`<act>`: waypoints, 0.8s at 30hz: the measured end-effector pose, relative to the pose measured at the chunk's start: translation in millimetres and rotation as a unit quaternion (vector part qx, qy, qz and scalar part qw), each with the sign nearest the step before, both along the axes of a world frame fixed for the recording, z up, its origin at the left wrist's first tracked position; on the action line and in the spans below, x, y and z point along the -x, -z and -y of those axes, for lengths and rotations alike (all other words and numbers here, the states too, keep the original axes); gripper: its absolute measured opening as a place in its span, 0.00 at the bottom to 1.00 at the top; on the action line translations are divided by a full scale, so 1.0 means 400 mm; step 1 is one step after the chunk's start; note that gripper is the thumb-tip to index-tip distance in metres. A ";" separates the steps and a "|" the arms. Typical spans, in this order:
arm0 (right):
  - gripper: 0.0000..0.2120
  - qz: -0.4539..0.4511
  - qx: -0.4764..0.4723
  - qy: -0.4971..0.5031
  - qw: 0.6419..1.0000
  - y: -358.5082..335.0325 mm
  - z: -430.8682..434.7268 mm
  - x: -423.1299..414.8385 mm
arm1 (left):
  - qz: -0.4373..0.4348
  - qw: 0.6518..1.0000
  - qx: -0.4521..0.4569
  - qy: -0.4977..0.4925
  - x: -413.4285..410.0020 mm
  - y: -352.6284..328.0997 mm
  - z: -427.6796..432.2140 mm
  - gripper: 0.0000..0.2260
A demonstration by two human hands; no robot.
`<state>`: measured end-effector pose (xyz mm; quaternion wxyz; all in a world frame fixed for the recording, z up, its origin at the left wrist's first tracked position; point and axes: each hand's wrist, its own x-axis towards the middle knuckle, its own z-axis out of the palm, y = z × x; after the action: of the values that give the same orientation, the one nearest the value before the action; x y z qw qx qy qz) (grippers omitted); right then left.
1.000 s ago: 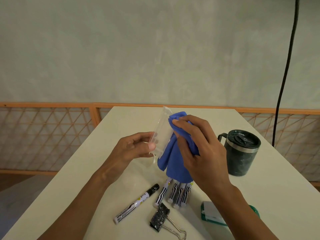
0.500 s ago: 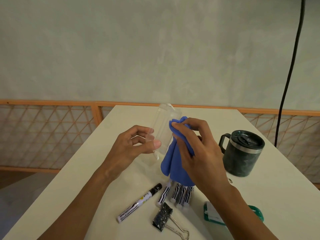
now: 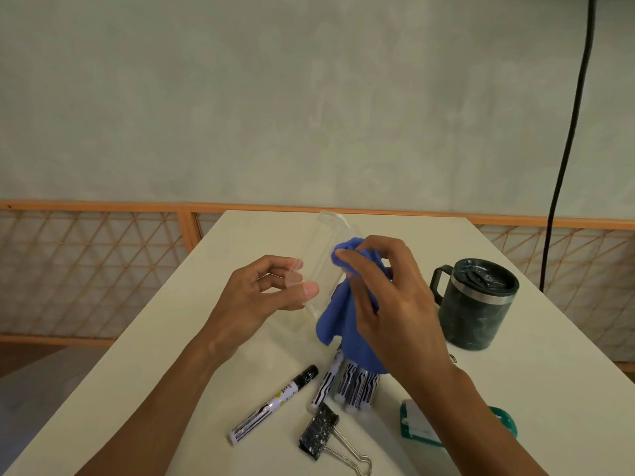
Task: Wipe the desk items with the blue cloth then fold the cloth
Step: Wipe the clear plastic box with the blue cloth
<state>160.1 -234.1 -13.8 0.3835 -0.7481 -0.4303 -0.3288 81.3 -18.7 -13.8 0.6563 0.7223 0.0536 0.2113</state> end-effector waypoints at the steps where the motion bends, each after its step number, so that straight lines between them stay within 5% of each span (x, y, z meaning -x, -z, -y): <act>1: 0.17 -0.004 -0.013 0.007 1.000 -0.002 0.002 -0.003 | -0.002 1.000 -0.006 0.002 0.000 0.000 0.002 0.27; 13: 0.14 0.001 -0.051 0.131 0.990 -0.004 0.013 -0.020 | 0.061 0.994 0.087 -0.039 0.000 -0.030 0.002 0.29; 24: 0.15 0.012 -0.068 0.022 0.997 -0.031 -0.014 0.048 | 0.034 0.998 0.032 -0.034 -0.002 -0.005 0.010 0.29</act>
<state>140.8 -228.4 -1.2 0.4209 -0.7256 -0.3949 -0.3748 82.1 -22.6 -11.9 0.6728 0.6912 0.0622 0.2564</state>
